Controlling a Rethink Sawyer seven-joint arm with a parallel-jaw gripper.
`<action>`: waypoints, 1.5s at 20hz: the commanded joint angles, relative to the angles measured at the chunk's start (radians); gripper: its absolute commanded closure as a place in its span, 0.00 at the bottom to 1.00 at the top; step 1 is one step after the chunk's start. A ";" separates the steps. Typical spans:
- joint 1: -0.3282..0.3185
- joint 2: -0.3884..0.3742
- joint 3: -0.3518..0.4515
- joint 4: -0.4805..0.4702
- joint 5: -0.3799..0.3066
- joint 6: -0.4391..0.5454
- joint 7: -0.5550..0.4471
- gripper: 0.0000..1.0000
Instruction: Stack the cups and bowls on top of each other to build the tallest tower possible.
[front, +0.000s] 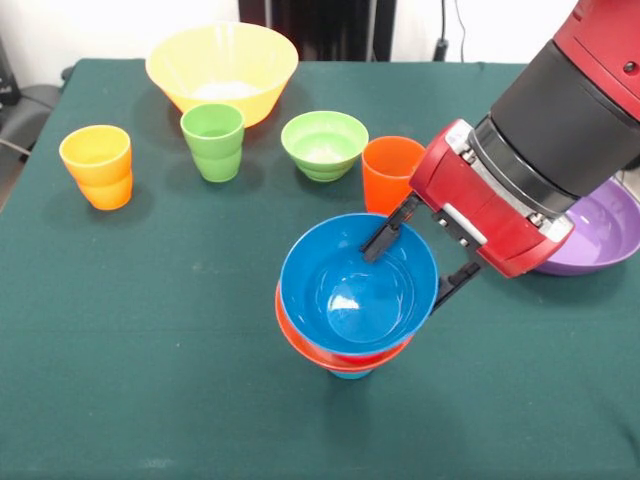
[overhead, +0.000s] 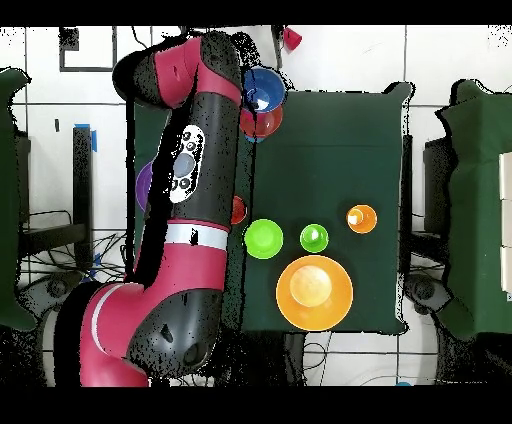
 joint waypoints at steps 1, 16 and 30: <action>0.001 0.008 0.086 0.100 0.013 -0.006 0.078 0.00; -0.003 0.013 0.080 0.082 0.008 0.000 0.050 0.00; 0.006 -0.121 0.088 0.178 0.017 0.057 -0.019 0.00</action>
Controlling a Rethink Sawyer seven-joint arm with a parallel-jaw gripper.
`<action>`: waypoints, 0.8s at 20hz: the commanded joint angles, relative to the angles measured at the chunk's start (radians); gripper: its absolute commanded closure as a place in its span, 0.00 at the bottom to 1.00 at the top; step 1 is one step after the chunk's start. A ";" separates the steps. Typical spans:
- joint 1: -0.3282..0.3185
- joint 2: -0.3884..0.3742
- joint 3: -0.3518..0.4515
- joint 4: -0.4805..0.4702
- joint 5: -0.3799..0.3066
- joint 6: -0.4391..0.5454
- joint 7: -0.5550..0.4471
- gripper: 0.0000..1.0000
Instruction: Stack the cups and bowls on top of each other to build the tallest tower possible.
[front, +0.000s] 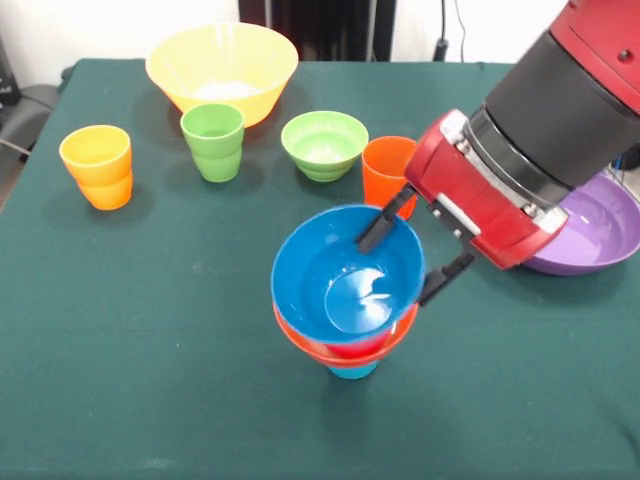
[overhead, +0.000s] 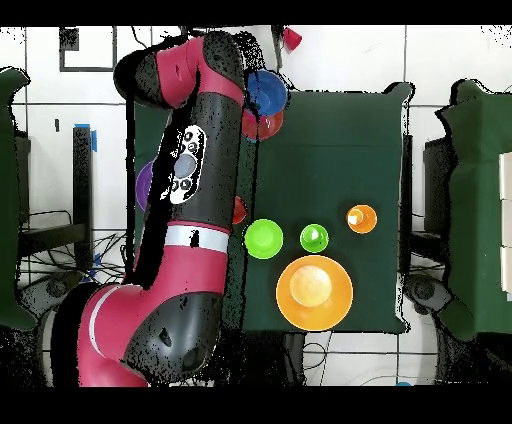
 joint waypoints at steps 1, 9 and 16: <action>0.005 -0.114 0.087 0.150 0.018 0.070 -0.033 0.00; -0.012 -0.175 0.079 0.143 0.017 0.140 -0.107 0.00; -0.035 -0.187 0.078 0.108 0.009 0.175 -0.145 0.00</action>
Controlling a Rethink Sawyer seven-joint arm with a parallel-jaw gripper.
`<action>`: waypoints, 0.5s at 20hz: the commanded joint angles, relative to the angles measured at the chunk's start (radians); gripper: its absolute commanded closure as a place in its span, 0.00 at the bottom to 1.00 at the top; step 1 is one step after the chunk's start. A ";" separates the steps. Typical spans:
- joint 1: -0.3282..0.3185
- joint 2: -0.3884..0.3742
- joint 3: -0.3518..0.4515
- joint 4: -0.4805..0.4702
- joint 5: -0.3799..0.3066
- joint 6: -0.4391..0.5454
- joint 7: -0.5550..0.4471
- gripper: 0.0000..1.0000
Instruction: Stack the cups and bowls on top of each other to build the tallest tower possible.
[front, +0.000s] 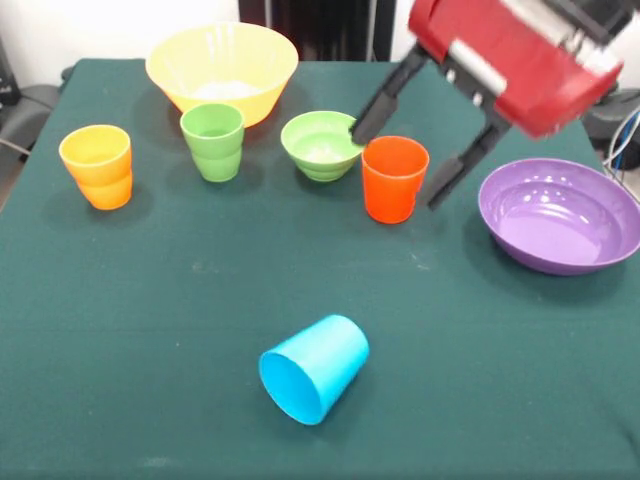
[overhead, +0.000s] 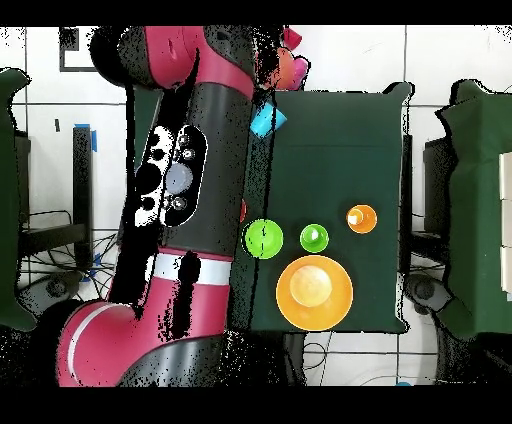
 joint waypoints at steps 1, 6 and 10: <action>-0.032 -0.018 0.080 0.060 0.006 0.142 -0.144 0.00; -0.036 -0.017 0.088 0.052 0.004 0.146 -0.150 0.00; -0.048 -0.010 0.094 0.027 0.006 0.169 -0.185 0.00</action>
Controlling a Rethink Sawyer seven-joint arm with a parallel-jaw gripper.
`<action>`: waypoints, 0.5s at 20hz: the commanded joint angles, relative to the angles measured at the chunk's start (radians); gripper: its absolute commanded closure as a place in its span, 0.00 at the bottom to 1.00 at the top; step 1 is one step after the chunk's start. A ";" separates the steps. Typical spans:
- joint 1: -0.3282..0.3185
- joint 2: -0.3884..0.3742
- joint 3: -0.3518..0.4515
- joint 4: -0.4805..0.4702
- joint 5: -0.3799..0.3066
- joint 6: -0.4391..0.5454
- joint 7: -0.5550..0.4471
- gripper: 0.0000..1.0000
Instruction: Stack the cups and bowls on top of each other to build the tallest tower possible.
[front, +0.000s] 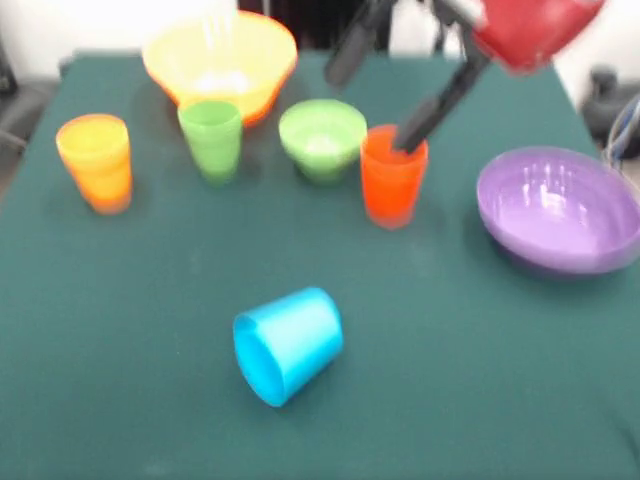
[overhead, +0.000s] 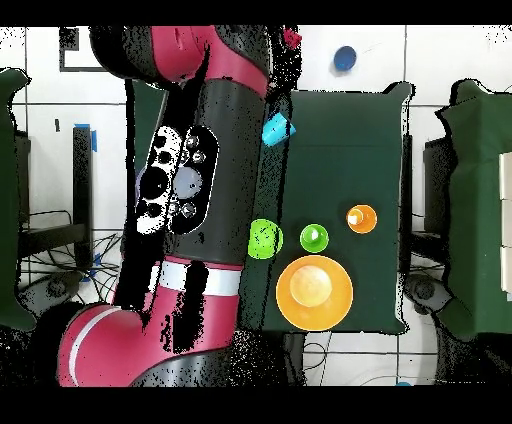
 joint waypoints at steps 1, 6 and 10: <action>-0.047 0.046 0.102 -0.015 0.011 0.126 -0.217 0.00; -0.170 0.264 0.229 -0.233 0.123 -0.068 -0.281 0.00; -0.226 0.396 0.194 -0.325 0.157 -0.111 -0.399 0.00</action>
